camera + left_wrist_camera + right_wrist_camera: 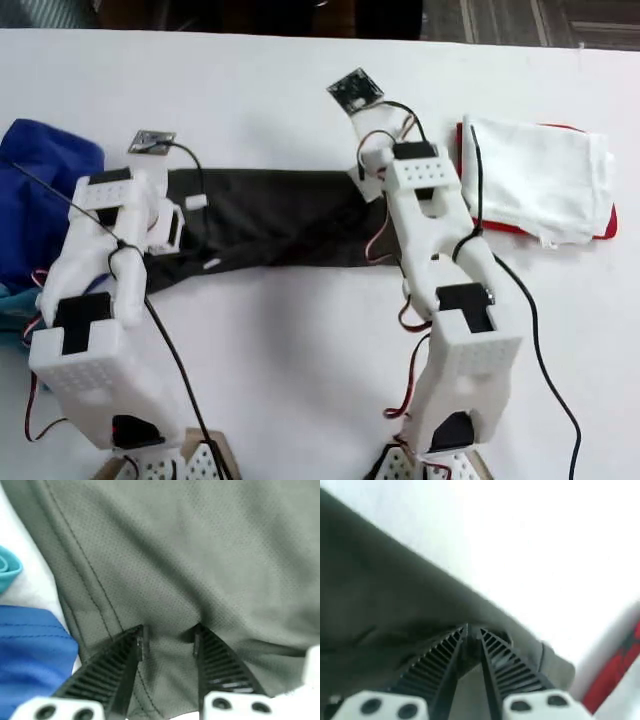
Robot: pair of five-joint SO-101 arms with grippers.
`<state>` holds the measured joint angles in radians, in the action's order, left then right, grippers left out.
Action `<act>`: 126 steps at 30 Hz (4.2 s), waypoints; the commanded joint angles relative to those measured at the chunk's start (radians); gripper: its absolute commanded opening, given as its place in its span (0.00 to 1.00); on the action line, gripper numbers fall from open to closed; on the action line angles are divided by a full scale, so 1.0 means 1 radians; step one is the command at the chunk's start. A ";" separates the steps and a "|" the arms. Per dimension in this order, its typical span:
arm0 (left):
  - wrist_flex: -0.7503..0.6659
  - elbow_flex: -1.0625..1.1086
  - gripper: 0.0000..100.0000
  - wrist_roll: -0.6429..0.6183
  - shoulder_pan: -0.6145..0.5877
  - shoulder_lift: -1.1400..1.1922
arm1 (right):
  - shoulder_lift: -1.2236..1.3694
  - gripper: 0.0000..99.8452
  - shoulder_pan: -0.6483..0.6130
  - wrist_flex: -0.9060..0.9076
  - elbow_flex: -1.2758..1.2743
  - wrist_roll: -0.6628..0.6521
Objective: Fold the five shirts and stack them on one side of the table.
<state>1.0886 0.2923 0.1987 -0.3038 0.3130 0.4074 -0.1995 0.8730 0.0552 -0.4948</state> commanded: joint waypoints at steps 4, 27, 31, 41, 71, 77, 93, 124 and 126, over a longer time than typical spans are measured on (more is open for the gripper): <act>-0.009 0.013 0.17 0.008 0.012 0.005 | -0.173 0.02 0.091 0.174 0.046 0.005; -0.009 0.013 0.17 0.008 0.012 0.005 | -0.002 0.02 -0.070 0.140 -0.034 -0.117; -0.009 0.013 0.17 0.008 0.012 0.005 | -0.015 0.02 -0.093 0.090 -0.034 -0.003; -0.009 0.013 0.17 0.008 0.012 0.005 | 0.079 0.02 -0.085 -0.145 -0.008 0.101; -0.009 0.013 0.17 0.008 0.012 0.005 | -0.159 0.02 -0.018 0.260 -0.169 0.175; -0.009 0.013 0.17 0.008 0.012 0.005 | -0.168 0.02 0.038 0.143 -0.327 0.103; -0.005 0.004 0.17 0.008 0.012 0.000 | -0.206 0.02 0.097 0.200 -0.493 -0.100; 0.388 -0.288 0.17 0.101 0.417 0.046 | -0.883 0.02 0.507 0.219 -0.796 -0.052; 0.348 -0.243 0.17 0.101 0.414 0.066 | -0.883 0.02 0.549 0.223 -0.799 -0.052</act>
<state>1.4906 0.0115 0.2877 0.1028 0.3759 -0.4335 0.2885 1.0955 -0.7457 -0.5470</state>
